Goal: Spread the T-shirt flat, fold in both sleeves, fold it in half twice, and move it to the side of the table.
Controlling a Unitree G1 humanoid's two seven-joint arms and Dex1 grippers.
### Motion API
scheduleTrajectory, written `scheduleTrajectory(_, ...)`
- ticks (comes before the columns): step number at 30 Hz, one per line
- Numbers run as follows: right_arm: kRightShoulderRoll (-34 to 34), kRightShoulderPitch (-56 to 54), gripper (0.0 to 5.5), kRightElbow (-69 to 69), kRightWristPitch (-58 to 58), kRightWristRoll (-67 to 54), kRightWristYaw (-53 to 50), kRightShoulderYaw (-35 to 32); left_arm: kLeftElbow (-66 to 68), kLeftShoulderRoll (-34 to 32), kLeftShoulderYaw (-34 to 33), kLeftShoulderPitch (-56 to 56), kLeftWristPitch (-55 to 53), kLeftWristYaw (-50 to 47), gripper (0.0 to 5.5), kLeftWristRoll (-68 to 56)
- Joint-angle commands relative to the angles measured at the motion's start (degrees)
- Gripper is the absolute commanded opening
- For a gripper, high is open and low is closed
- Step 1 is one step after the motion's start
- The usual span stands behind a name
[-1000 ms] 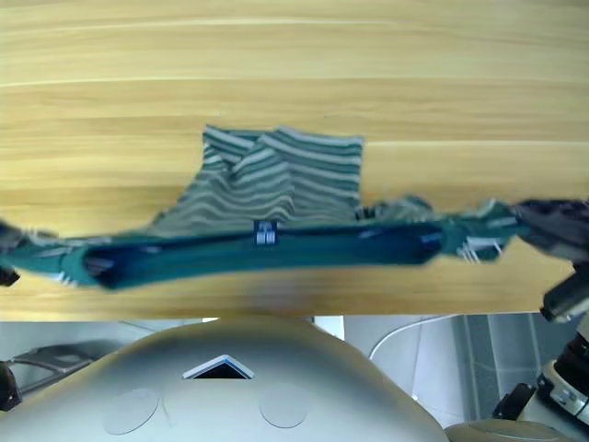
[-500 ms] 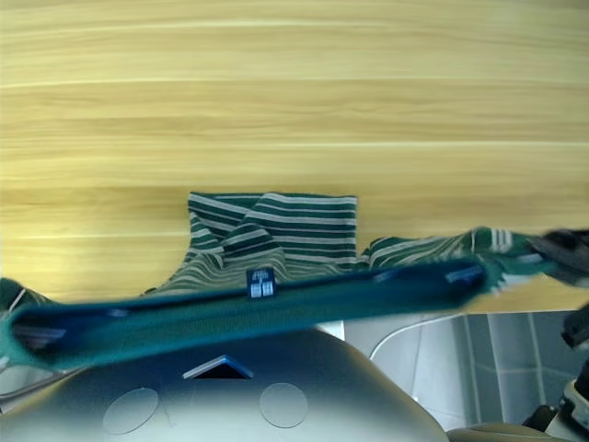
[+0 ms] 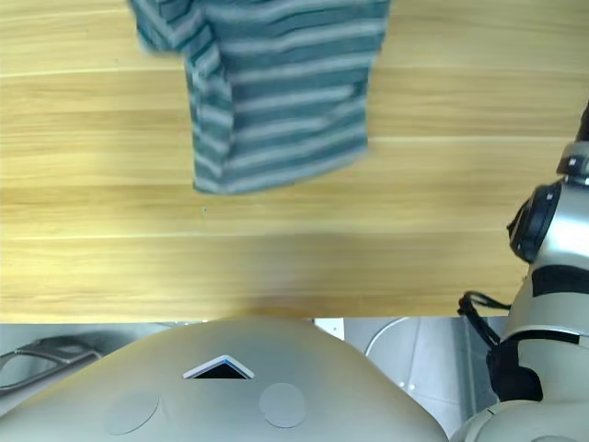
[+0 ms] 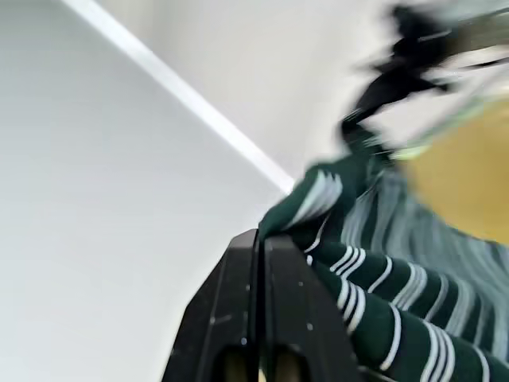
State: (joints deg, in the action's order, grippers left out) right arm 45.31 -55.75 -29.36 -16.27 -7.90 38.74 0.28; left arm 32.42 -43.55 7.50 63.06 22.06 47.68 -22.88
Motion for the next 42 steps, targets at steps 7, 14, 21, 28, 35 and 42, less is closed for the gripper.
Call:
scheduleTrajectory(7,-3.9,46.5,0.02,14.8,-18.0,3.2,-12.5,-15.3,10.4,8.2,-10.8,-43.2,40.5,-3.0,0.0,2.9)
scheduleTrajectory(14,0.6,63.7,0.02,25.5,-21.2,-3.7,5.8,-6.4,-0.1,4.7,-1.5,-61.3,32.5,22.2,0.0,-5.6)
scheduleTrajectory(21,5.3,74.0,0.02,25.9,-26.7,-6.5,19.2,-1.5,-6.3,0.0,-3.1,-66.3,30.9,27.0,0.0,-3.2)
scheduleTrajectory(28,11.1,81.8,0.02,27.6,-26.1,-5.3,24.3,-2.1,-12.7,-5.5,-2.2,-72.8,30.6,24.8,0.0,8.3)
scheduleTrajectory(35,13.9,86.2,0.02,33.6,-22.5,-4.7,27.4,0.5,-22.7,-8.8,-1.5,-80.4,28.9,21.1,0.0,14.2)
scheduleTrajectory(42,13.0,87.1,0.02,35.5,-18.8,-1.0,26.4,2.8,-29.4,-11.3,0.2,-86.4,27.9,19.4,0.0,15.3)
